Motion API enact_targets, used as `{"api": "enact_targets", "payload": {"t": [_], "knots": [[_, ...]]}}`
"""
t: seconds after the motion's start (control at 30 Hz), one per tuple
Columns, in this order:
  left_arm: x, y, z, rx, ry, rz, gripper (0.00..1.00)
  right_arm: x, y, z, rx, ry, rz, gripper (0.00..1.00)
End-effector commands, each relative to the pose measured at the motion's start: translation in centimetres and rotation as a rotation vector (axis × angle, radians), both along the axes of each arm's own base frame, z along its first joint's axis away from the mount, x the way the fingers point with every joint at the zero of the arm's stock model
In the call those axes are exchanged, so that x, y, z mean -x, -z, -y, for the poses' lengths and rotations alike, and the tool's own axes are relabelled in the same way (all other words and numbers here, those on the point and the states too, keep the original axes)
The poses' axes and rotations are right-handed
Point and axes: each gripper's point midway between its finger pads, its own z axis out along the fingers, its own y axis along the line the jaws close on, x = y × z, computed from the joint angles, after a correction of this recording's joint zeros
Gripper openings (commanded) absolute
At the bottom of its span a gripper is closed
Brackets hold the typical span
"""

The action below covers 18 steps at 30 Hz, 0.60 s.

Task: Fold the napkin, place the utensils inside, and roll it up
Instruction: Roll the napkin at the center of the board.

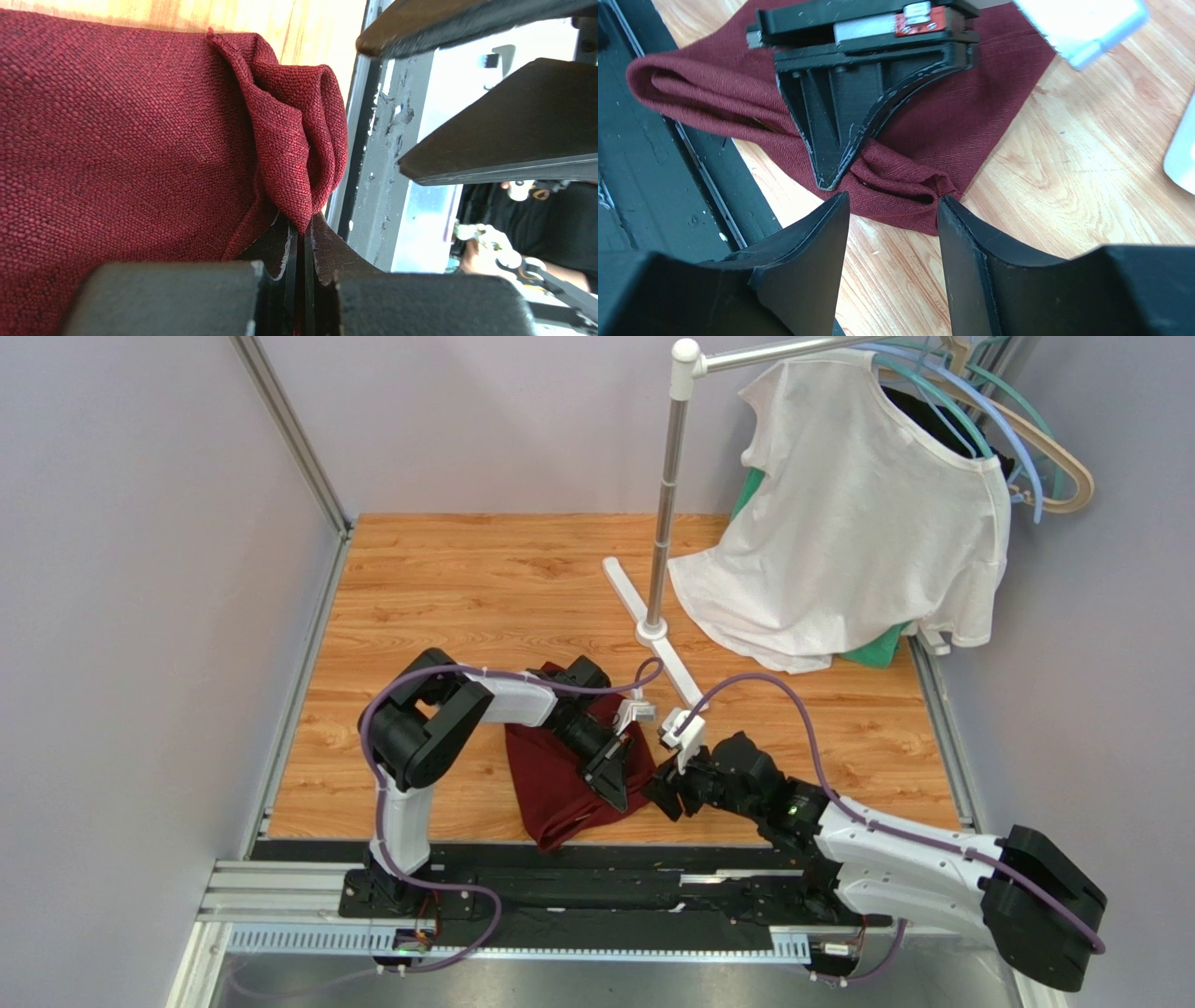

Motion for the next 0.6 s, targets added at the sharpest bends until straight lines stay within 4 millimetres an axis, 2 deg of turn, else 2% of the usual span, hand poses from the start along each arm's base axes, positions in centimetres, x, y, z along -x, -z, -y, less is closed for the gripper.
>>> {"api": "enact_targets", "payload": {"t": [0.0, 0.27, 0.37, 0.57], "knots": [[0.0, 0.7, -0.6, -0.013, 0.020, -0.030, 0.00, -0.5, -2.6, -2.0, -0.059, -0.079, 0.091, 0.53], [0.0, 1.0, -0.7, -0.019, 0.032, -0.073, 0.00, -0.1, -1.9, -3.1, -0.047, -0.150, 0.091, 0.53], [0.0, 1.2, -0.8, -0.020, 0.035, -0.083, 0.00, -0.5, -1.2, -3.0, -0.023, -0.138, 0.093, 0.52], [0.1, 1.3, -0.8, -0.022, 0.040, -0.096, 0.00, -1.2, -1.2, -3.4, -0.031, -0.114, 0.103, 0.48]]}}
